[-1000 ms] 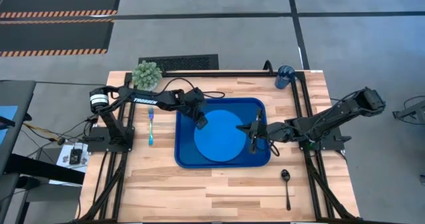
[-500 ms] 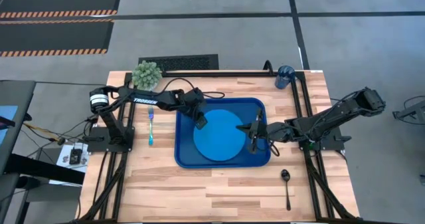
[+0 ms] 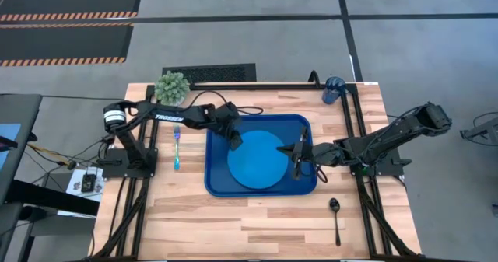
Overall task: Pick and place plate/cup/fork/spoon on tray
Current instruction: Put the light blue plate on the blue tray, then put the blue cup on the blue tray to the top left of the light blue plate
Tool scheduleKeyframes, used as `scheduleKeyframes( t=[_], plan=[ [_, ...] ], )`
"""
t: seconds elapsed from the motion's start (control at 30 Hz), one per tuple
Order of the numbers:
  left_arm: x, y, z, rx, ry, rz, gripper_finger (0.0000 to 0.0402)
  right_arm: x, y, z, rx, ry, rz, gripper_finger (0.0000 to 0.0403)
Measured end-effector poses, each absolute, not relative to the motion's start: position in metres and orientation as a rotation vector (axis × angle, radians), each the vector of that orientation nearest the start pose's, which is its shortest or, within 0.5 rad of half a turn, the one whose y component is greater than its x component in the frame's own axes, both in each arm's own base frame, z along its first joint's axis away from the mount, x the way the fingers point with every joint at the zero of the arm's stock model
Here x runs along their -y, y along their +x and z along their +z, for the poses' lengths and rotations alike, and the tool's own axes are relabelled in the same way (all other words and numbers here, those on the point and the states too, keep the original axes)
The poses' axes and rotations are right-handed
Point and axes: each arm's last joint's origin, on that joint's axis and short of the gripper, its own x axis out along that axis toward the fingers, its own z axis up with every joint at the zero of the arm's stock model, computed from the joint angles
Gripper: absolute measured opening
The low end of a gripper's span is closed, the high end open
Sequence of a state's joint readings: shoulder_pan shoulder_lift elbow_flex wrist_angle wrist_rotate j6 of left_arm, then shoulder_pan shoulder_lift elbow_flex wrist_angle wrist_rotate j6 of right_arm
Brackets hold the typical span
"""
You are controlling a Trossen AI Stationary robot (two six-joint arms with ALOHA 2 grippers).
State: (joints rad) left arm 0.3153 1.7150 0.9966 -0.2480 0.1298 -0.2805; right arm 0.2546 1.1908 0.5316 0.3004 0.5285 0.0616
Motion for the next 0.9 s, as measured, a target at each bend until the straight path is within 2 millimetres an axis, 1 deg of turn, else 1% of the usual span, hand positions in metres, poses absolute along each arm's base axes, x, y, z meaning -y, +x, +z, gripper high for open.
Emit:
scheduleKeyframes(
  t=[0.07, 0.13, 0.23, 0.33, 0.57, 0.67, 0.77, 0.9],
  plan=[
    [-0.1, 0.321, 0.179, -0.878, -0.41, 0.271, 0.0097, -0.046, 0.235, 0.213, -0.324, -0.078, -0.281, 0.0008],
    [-0.094, 0.319, 0.185, -0.821, -0.362, 0.248, 0.0078, -0.046, 0.235, 0.213, -0.324, -0.079, -0.281, 0.0008],
    [-0.083, 0.311, 0.187, -0.715, -0.328, 0.216, 0.0042, -0.046, 0.235, 0.213, -0.325, -0.079, -0.281, 0.0008],
    [-0.074, 0.297, 0.188, -0.605, -0.306, 0.189, 0.0008, -0.046, 0.235, 0.213, -0.325, -0.079, -0.281, 0.0008],
    [-0.05, 0.261, 0.194, -0.386, -0.22, 0.127, 0.0007, -0.045, 0.236, 0.213, -0.319, -0.038, -0.295, 0.0009],
    [-0.041, 0.246, 0.195, -0.315, -0.164, 0.104, 0.0002, -0.04, 0.236, 0.213, -0.316, -0.027, -0.348, 0.0017],
    [-0.035, 0.233, 0.193, -0.254, -0.145, 0.083, 0.0001, -0.028, 0.234, 0.215, -0.327, -0.007, -0.446, 0.0033],
    [-0.033, 0.217, 0.184, -0.22, -0.136, 0.087, 0.0001, -0.004, 0.231, 0.221, -0.426, 0.04, -0.579, 0.0062]
  ],
)
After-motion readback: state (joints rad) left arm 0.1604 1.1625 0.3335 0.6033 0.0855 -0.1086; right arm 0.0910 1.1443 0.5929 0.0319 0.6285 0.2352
